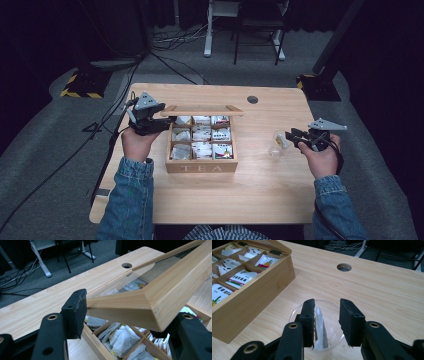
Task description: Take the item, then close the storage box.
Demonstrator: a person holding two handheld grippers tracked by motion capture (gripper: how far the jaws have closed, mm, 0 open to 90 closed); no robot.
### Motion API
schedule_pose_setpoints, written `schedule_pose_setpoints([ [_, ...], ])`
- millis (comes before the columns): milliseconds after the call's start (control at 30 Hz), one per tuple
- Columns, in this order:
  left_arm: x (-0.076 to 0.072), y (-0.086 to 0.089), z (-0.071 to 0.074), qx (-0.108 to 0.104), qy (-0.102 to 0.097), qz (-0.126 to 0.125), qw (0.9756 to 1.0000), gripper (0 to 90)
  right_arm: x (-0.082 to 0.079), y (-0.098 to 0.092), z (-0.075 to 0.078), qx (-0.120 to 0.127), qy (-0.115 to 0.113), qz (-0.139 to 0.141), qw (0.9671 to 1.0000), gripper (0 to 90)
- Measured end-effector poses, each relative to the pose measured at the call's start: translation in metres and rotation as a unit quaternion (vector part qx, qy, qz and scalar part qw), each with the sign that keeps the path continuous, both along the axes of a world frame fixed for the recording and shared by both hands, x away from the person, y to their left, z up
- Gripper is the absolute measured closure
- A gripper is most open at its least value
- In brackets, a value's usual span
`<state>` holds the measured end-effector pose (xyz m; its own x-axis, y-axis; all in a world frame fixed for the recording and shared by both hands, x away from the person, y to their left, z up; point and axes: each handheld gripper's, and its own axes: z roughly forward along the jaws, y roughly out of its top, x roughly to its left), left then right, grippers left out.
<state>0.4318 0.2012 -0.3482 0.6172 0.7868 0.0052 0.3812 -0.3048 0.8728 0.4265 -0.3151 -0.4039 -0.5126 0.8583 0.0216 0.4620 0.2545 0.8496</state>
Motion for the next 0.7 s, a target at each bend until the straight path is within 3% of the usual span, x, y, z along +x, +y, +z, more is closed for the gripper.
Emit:
schedule_pose_setpoints([
  [333, 0.000, 0.000, 0.000, 0.001, 0.000, 0.000, 1.0000, 40.6, -0.005, -0.015, 0.000, 0.001, 0.005, -0.016, 0.9999, 61.0],
  [500, -0.001, 0.000, 0.000, 0.003, 0.001, 0.000, 1.0000, 40.6, -0.007, -0.030, -0.007, -0.013, 0.021, -0.027, 0.9993, 52.4],
  [700, -0.001, -0.001, 0.000, 0.005, 0.003, 0.000, 1.0000, 40.7, -0.010, -0.042, -0.019, -0.019, 0.039, -0.039, 0.9983, 49.5],
])
